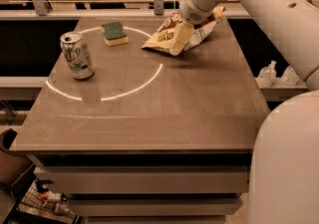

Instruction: Pick brown chip bag

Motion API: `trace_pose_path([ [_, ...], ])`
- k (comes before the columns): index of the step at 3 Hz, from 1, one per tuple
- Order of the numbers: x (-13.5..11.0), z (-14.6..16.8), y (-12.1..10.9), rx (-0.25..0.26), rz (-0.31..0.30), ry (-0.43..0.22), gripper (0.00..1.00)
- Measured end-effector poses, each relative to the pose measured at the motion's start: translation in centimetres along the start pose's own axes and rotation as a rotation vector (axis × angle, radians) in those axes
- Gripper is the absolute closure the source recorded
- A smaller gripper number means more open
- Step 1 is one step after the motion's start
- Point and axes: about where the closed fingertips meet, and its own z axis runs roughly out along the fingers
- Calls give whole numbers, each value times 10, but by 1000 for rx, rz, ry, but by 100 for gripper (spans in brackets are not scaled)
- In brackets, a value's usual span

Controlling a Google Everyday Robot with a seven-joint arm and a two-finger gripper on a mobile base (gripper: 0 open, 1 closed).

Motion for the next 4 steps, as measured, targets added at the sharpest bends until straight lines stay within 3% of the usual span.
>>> trace_pose_path([
  [1,-2,15,-1,-31,4,-2,11],
  [2,-9,31,5,-77,4,-7,34],
  [4,-10,38,9,-88,2,-7,80],
])
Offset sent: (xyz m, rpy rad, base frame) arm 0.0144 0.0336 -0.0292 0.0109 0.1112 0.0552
